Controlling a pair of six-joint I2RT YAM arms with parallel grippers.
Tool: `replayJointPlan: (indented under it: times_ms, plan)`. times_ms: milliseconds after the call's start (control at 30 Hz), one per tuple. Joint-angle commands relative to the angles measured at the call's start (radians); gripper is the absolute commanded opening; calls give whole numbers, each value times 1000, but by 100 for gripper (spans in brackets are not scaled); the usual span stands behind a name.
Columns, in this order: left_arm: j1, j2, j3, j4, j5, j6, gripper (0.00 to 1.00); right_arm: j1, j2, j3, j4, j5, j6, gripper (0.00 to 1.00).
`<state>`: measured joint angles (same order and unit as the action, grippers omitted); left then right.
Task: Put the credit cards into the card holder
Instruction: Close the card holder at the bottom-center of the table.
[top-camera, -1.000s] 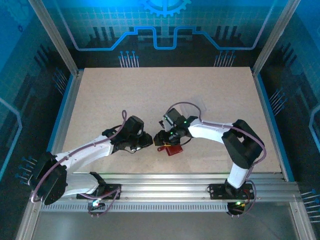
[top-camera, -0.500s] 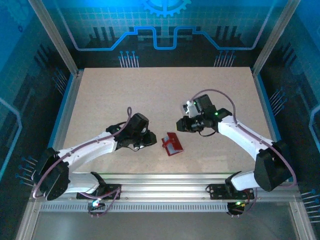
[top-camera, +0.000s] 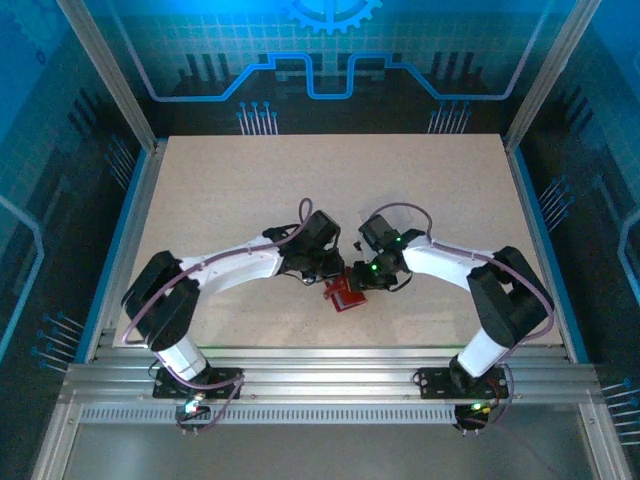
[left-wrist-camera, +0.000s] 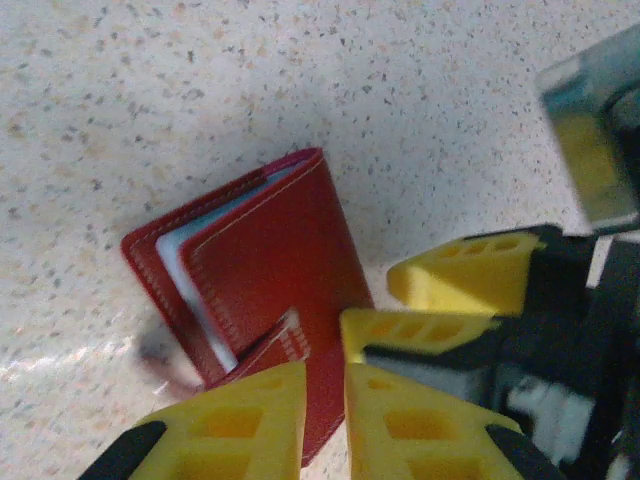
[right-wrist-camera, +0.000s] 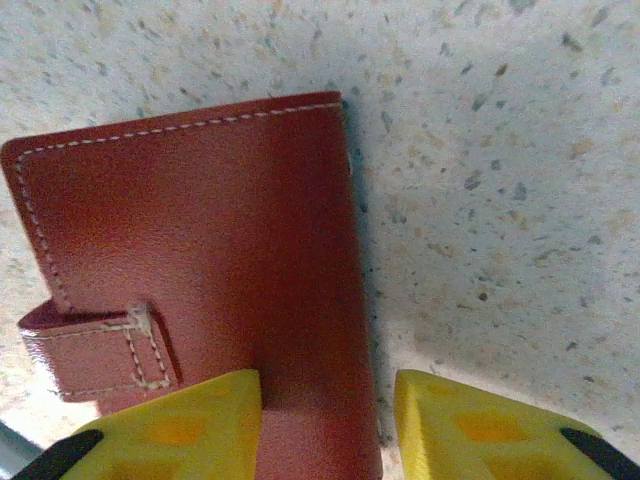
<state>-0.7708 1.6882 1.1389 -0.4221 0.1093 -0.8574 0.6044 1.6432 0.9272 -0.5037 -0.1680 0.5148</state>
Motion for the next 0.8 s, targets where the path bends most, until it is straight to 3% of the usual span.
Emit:
replayJointPlan:
  times_ms: [0, 333, 567, 767]
  plan:
    - [5, 37, 42, -19, 15, 18, 17, 31, 43, 11, -11, 93, -6, 42]
    - [14, 128, 24, 26, 41, 4, 12, 43, 52, 14, -15, 87, -5, 49]
    - [16, 164, -23, 48, 22, -5, 11, 20, 38, 12, -7, 7, -23, 50]
    - [22, 152, -127, 86, 9, -12, 10, -40, 1, -5, 31, -131, -44, 58]
